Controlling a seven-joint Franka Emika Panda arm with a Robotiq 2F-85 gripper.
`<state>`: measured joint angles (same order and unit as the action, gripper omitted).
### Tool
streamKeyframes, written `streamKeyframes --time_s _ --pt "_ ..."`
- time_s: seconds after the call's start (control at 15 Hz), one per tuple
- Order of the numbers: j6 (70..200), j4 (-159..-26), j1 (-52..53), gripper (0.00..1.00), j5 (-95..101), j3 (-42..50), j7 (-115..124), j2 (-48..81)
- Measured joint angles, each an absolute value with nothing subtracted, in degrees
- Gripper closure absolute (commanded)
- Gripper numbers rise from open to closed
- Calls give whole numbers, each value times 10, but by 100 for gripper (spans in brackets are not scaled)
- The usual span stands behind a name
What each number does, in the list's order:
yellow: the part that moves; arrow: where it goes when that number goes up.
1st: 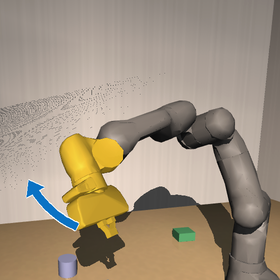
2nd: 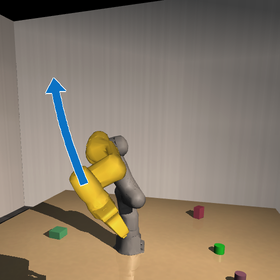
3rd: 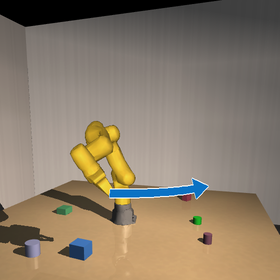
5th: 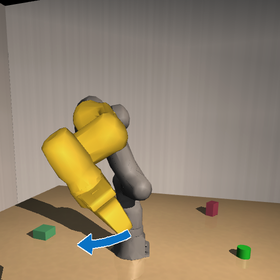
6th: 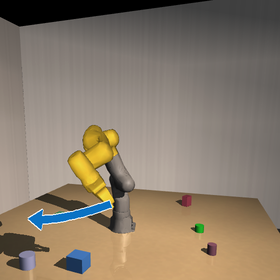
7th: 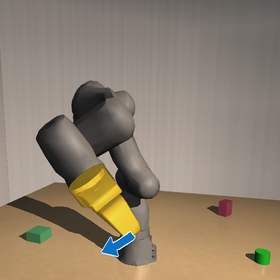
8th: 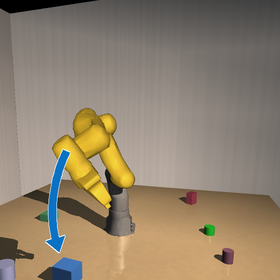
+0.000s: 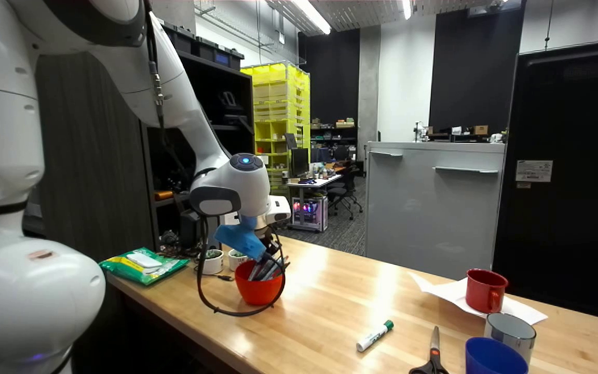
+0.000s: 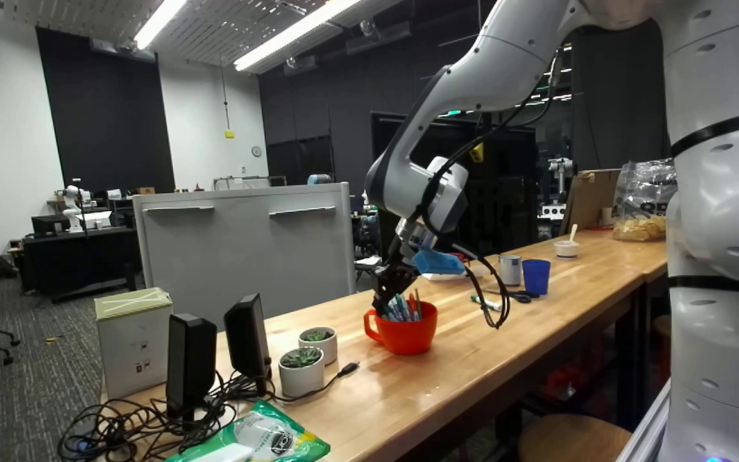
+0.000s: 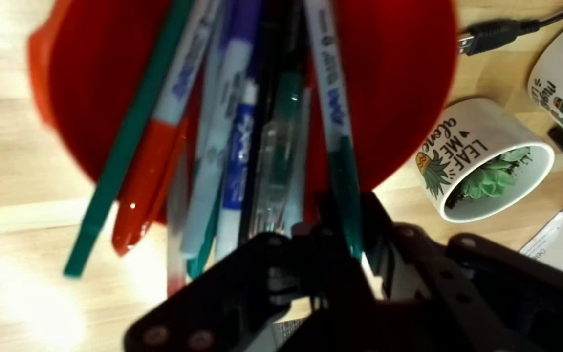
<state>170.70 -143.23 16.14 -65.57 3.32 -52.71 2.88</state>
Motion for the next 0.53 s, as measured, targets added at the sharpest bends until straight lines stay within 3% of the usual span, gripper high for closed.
streamKeyframes --time_s 0.53 --pt "1707 -1432 161 96 -656 33 -529 28"
